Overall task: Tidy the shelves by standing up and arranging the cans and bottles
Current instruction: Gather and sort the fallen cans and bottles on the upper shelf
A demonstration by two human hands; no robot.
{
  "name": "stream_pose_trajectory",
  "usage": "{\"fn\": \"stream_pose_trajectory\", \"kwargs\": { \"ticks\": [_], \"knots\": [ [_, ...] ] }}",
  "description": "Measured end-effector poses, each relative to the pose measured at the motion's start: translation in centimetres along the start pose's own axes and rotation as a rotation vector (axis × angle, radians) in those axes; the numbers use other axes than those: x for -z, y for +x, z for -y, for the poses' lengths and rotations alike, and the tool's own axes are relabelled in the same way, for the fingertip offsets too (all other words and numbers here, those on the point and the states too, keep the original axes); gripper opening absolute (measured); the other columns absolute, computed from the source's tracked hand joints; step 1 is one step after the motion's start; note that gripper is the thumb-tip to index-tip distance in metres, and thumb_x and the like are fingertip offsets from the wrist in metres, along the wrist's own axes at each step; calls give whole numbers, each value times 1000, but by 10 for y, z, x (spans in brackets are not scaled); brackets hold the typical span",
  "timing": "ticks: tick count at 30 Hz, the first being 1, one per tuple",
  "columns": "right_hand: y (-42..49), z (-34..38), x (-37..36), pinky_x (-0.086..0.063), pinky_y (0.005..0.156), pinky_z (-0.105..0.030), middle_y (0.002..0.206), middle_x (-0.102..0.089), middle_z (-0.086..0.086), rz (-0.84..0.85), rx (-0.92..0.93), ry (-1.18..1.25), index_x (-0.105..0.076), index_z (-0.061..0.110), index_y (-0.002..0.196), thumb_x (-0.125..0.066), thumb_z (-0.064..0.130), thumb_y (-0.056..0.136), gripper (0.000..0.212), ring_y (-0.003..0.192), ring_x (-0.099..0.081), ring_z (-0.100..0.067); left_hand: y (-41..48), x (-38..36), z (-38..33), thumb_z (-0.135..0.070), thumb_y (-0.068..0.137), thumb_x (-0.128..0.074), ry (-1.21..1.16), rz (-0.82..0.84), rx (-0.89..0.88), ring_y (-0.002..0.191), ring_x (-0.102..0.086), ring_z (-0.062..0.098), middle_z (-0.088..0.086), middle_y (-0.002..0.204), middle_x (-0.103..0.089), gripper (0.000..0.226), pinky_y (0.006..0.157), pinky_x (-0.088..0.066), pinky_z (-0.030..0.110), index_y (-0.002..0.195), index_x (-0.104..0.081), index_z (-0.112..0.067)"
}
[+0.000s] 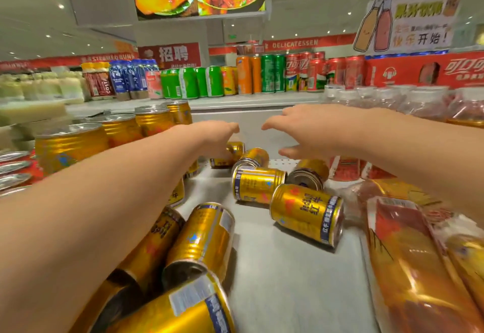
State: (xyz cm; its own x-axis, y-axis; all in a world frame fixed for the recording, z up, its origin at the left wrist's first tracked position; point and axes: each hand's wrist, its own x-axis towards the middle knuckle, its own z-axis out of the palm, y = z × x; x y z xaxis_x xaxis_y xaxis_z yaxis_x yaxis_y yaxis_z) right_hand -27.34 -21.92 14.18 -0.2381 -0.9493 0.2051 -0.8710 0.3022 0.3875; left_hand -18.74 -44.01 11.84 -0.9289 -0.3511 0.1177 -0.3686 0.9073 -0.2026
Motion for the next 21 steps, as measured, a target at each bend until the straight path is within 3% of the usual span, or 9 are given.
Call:
{"fn": "stream_pose_trajectory", "kwargs": {
  "ticks": [4,9,14,17,21],
  "knots": [
    [32,-10,-19,-50,94,-45,142,-47,-4,46,69,-56,-27,36,152,-60,38,97,64,124,-51,-26,31,-17,5,-36,90,-73,78,51,-20,120,-58,32,9,140,-57,74,93,-48,41,152,-35,-23],
    [70,-1,-38,-47,99,-43,143,-45,-5,115,157,-51,-28,35,152,-64,38,93,69,129,-45,-27,54,-26,13,-38,89,-71,29,106,-35,99,-55,25,8,127,-62,65,83,-48,38,144,-41,-24],
    [82,7,-57,-45,100,-43,144,-43,-3,158,252,-4,-32,34,150,-68,36,90,69,129,-43,-27,62,-25,9,-51,83,-70,91,141,-51,116,-51,31,6,122,-61,66,90,-48,41,140,-42,-34],
    [83,7,-62,-45,101,-46,144,-44,-1,167,288,32,-34,35,148,-67,37,91,65,129,-43,-26,63,-25,4,-51,82,-71,125,159,-61,108,-53,29,5,117,-61,61,88,-49,40,134,-46,-32],
    [80,4,-58,-48,97,-43,145,-46,3,135,307,-14,-37,36,146,-71,39,87,68,131,-44,-24,57,-23,4,-43,85,-74,28,187,-36,96,-54,24,2,116,-58,65,78,-45,34,140,-43,-25]
  ]
}}
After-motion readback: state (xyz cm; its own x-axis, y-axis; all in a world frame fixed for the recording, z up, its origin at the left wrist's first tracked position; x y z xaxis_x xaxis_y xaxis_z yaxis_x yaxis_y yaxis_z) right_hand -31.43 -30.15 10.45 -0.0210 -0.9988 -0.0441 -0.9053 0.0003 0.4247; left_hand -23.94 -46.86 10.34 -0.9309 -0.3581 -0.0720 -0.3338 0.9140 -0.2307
